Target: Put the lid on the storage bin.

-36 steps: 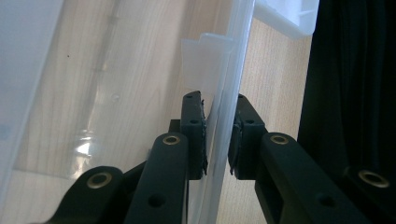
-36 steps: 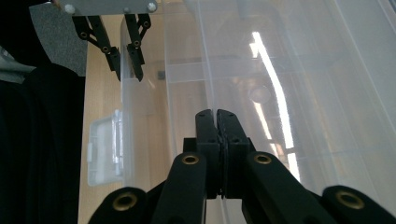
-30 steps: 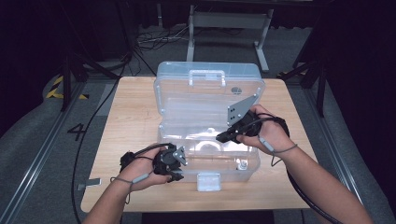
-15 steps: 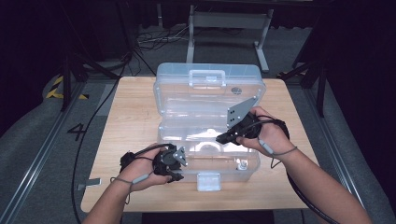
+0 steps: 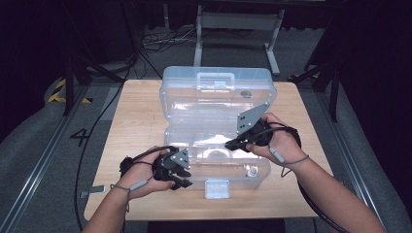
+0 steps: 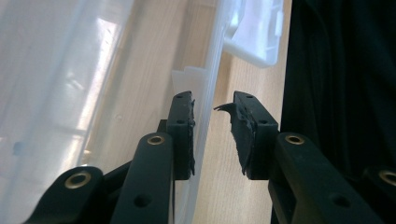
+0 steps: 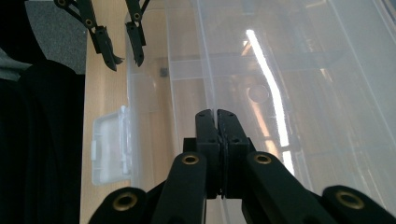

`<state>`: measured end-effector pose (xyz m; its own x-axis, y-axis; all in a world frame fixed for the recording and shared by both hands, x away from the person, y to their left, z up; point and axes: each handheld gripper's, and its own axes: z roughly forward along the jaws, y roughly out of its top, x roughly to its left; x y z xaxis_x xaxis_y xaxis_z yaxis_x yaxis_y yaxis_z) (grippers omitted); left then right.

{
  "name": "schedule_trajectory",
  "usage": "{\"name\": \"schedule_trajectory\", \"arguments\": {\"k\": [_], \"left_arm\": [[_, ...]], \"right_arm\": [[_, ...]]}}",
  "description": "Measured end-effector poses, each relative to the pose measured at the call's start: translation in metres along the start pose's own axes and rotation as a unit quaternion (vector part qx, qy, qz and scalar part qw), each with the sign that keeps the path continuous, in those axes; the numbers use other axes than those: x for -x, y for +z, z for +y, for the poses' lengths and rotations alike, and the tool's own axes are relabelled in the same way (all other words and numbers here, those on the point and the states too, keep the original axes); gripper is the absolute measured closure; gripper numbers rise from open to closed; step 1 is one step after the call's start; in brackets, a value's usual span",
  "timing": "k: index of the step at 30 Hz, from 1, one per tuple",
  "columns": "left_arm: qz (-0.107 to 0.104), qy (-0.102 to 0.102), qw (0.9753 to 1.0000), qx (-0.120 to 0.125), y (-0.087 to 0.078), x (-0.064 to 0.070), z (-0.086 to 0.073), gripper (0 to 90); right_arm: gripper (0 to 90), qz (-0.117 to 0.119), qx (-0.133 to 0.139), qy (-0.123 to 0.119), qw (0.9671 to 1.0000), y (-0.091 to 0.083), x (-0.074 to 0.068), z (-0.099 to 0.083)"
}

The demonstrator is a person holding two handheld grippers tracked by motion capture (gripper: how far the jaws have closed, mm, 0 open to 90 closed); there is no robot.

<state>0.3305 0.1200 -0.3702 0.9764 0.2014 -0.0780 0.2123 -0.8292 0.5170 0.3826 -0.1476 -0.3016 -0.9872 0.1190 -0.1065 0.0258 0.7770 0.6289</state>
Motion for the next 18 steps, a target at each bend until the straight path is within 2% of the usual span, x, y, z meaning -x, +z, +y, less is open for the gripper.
{"name": "schedule_trajectory", "arguments": {"k": [1, 3, 5, 9, 11, 14, 18], "left_arm": [[-0.007, -0.002, 0.9999, 0.011, -0.003, 0.000, 0.000, 71.1], [-0.008, -0.006, 0.9998, 0.015, -0.006, 0.001, -0.001, 70.1], [-0.015, -0.009, 0.9994, 0.031, -0.012, 0.001, -0.002, 67.7], [-0.017, -0.014, 0.9985, 0.050, -0.021, 0.000, -0.004, 67.2], [-0.025, -0.020, 0.9968, 0.073, -0.033, 0.001, -0.005, 66.5], [-0.011, -0.030, 0.9969, 0.072, -0.039, 0.003, -0.004, 64.1], [-0.014, -0.037, 0.9957, 0.083, -0.045, 0.002, -0.004, 65.8]], "right_arm": [[89.3, 0.000, 0.000, 0.000, 1.0000, 0.000, 0.000, 0.000], [89.3, 0.000, 0.001, 0.001, 1.0000, 0.000, 0.000, 0.000], [89.3, 0.000, 0.004, 0.001, 1.0000, 0.000, -0.001, -0.001], [89.3, 0.000, 0.005, 0.001, 1.0000, 0.000, -0.001, -0.001], [89.3, 0.001, 0.005, 0.001, 1.0000, 0.001, -0.002, -0.002], [89.3, 0.000, 0.006, 0.003, 1.0000, 0.001, -0.003, -0.002], [89.1, 0.000, 0.006, 0.000, 1.0000, 0.001, -0.004, -0.003]]}}
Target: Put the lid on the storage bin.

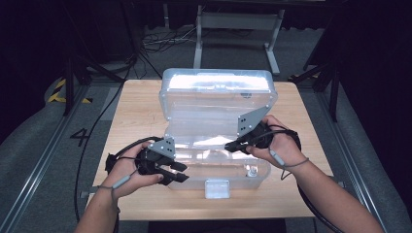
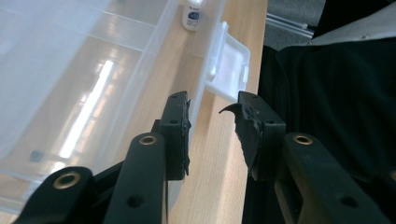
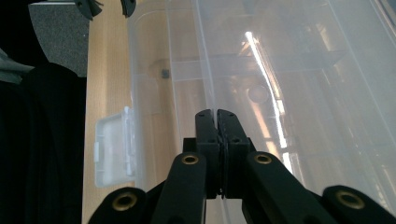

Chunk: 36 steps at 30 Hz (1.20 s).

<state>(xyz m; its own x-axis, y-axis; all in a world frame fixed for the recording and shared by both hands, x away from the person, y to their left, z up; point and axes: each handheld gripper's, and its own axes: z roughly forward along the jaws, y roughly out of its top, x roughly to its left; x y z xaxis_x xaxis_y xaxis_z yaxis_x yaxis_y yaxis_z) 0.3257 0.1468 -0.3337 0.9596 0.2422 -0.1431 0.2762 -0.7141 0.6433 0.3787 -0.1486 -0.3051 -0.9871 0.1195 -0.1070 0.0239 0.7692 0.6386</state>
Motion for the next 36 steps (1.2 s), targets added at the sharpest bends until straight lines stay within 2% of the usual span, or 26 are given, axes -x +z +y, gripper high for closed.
{"name": "schedule_trajectory", "arguments": {"k": [4, 5, 12, 15, 18, 21, 25, 27, 29, 31, 32, 36], "left_arm": [[0.006, -0.011, 0.9997, 0.022, -0.010, 0.000, 0.001, 68.7], [0.013, -0.010, 0.9996, 0.025, -0.012, 0.001, 0.001, 69.4], [0.021, -0.019, 0.9980, 0.055, -0.019, -0.001, 0.004, 77.0], [0.034, -0.031, 0.9956, 0.082, -0.023, -0.004, 0.004, 78.1], [0.040, -0.032, 0.9941, 0.096, -0.025, -0.005, 0.004, 79.1], [0.053, -0.042, 0.9910, 0.116, -0.028, -0.008, 0.004, 79.6], [0.079, -0.067, 0.9852, 0.137, -0.029, -0.014, 0.002, 78.5], [0.068, -0.076, 0.9826, 0.155, -0.030, -0.018, 0.000, 79.6], [0.083, -0.086, 0.9797, 0.161, -0.030, -0.020, -0.001, 79.6], [0.087, -0.087, 0.9779, 0.169, -0.031, -0.020, -0.001, 80.0], [0.087, -0.087, 0.9779, 0.169, -0.031, -0.020, -0.001, 80.4], [0.114, -0.097, 0.9717, 0.183, -0.033, -0.020, -0.001, 81.8]], "right_arm": [[89.0, 0.000, 0.002, 0.001, 1.0000, 0.000, -0.001, -0.001], [88.8, 0.000, 0.002, 0.002, 1.0000, 0.001, -0.002, -0.001], [88.6, -0.003, 0.001, 0.001, 1.0000, 0.001, -0.004, -0.002], [88.5, -0.003, 0.000, 0.001, 1.0000, 0.001, -0.005, -0.002], [88.5, -0.005, -0.001, 0.001, 1.0000, 0.002, -0.006, -0.002], [88.4, -0.006, -0.002, 0.001, 1.0000, 0.002, -0.007, -0.002], [88.4, -0.003, -0.002, 0.001, 1.0000, 0.003, -0.008, -0.003], [88.5, -0.004, -0.001, 0.002, 1.0000, 0.003, -0.009, -0.003], [88.5, -0.002, -0.002, 0.001, 1.0000, 0.004, -0.009, -0.004], [88.4, -0.001, -0.002, 0.000, 1.0000, 0.004, -0.010, -0.005], [88.4, -0.001, -0.001, -0.001, 1.0000, 0.005, -0.011, -0.005], [88.4, 0.002, -0.001, -0.001, 1.0000, 0.006, -0.012, -0.006]]}}
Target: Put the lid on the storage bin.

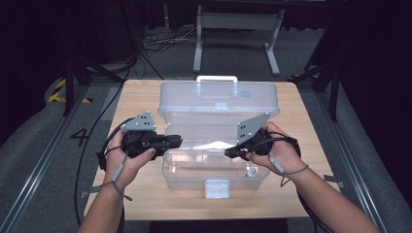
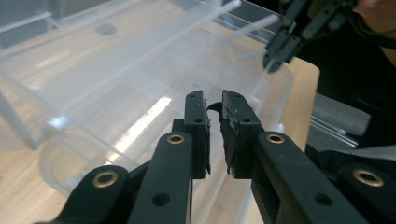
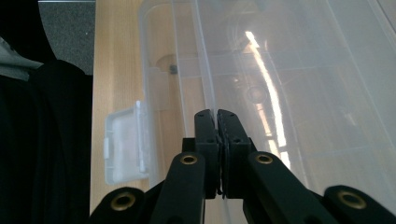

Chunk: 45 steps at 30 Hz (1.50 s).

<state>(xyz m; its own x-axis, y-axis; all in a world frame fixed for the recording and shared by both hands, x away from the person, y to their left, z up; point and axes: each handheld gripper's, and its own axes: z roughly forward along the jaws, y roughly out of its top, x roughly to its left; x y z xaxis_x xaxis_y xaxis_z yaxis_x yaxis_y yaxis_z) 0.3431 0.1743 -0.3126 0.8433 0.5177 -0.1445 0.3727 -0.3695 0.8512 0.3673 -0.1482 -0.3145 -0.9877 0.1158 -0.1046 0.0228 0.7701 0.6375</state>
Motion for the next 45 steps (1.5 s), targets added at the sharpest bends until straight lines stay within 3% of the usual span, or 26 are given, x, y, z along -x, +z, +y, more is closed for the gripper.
{"name": "schedule_trajectory", "arguments": {"k": [3, 4, 8, 12, 14, 33, 41, 42, 45], "left_arm": [[0.028, -0.016, 0.9993, 0.019, 0.000, -0.002, -0.001, 83.5], [0.046, -0.020, 0.9986, 0.020, 0.001, -0.002, -0.001, 83.9], [0.078, -0.043, 0.9956, 0.030, 0.000, -0.004, -0.003, 84.6], [0.093, -0.060, 0.9929, 0.044, -0.001, -0.006, -0.005, 85.5], [0.098, -0.059, 0.9923, 0.047, -0.003, -0.007, -0.006, 87.0], [0.099, -0.059, 0.9921, 0.051, -0.003, -0.006, -0.005, 88.2], [0.099, -0.061, 0.9920, 0.049, -0.003, -0.006, -0.005, 88.8], [0.099, -0.061, 0.9920, 0.048, -0.004, -0.006, -0.005, 88.8], [0.099, -0.061, 0.9920, 0.048, -0.004, -0.006, -0.005, 88.8]], "right_arm": [[88.4, -0.003, -0.003, -0.001, 1.0000, 0.000, -0.002, -0.001], [88.3, -0.004, -0.004, -0.002, 1.0000, 0.001, -0.003, 0.000], [88.2, -0.005, -0.005, 0.000, 1.0000, 0.002, -0.006, -0.001], [88.1, -0.005, -0.007, 0.001, 1.0000, 0.003, -0.008, -0.003], [87.9, -0.004, -0.008, -0.001, 1.0000, 0.004, -0.009, -0.003], [85.6, -0.013, 0.004, 0.008, 0.9999, 0.004, -0.014, -0.008], [84.8, -0.033, 0.048, 0.027, 0.9979, -0.014, -0.017, -0.012], [85.7, -0.045, 0.057, 0.031, 0.9969, -0.019, -0.017, -0.014], [87.0, -0.052, 0.072, 0.042, 0.9952, -0.026, -0.016, -0.018]]}}
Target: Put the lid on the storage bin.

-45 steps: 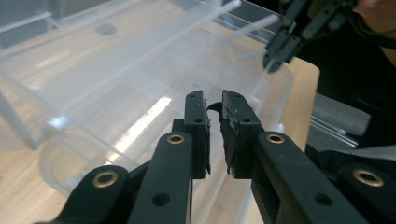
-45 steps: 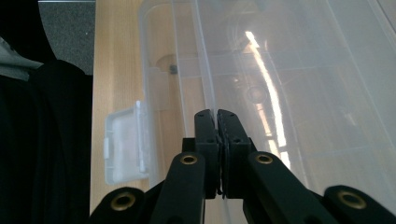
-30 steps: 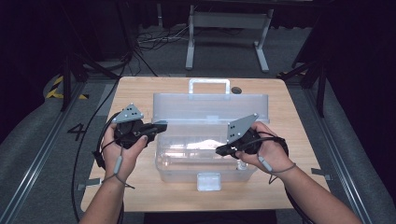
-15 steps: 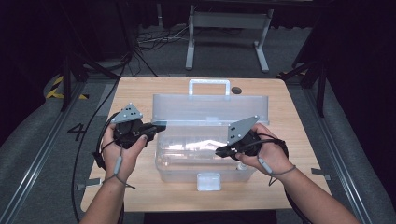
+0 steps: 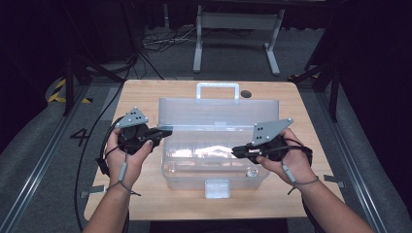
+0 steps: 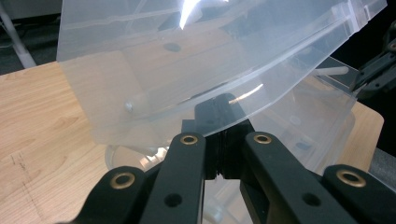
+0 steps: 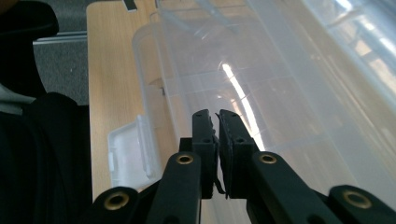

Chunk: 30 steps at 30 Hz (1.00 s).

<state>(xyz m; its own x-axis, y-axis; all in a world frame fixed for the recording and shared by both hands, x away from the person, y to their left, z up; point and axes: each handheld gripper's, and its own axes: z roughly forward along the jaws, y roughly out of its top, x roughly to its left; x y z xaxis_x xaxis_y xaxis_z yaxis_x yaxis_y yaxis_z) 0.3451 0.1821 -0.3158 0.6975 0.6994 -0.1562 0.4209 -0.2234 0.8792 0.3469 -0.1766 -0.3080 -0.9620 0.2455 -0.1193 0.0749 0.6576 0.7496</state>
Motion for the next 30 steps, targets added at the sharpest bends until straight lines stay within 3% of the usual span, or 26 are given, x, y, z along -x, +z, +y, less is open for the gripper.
{"name": "schedule_trajectory", "arguments": {"k": [12, 20, 25, 29, 30], "left_arm": [[-0.001, 0.001, 1.0000, -0.001, 0.000, 0.000, 0.000, 88.8], [-0.001, 0.000, 1.0000, -0.002, 0.000, 0.000, 0.000, 88.7], [0.000, 0.000, 1.0000, -0.004, 0.000, 0.000, 0.000, 89.3], [0.000, 0.001, 1.0000, -0.006, 0.000, 0.000, 0.000, 89.3], [0.000, 0.001, 1.0000, -0.007, 0.000, 0.000, 0.000, 89.3]], "right_arm": [[90.0, -0.028, 0.051, 0.044, 0.9973, -0.023, 0.006, -0.017], [90.0, -0.053, 0.075, 0.076, 0.9929, -0.039, 0.011, -0.031], [90.0, -0.078, 0.092, 0.107, 0.9869, -0.050, 0.017, -0.048], [90.0, -0.085, 0.099, 0.122, 0.9839, -0.054, 0.020, -0.056], [90.0, -0.092, 0.105, 0.131, 0.9815, -0.057, 0.021, -0.060]]}}
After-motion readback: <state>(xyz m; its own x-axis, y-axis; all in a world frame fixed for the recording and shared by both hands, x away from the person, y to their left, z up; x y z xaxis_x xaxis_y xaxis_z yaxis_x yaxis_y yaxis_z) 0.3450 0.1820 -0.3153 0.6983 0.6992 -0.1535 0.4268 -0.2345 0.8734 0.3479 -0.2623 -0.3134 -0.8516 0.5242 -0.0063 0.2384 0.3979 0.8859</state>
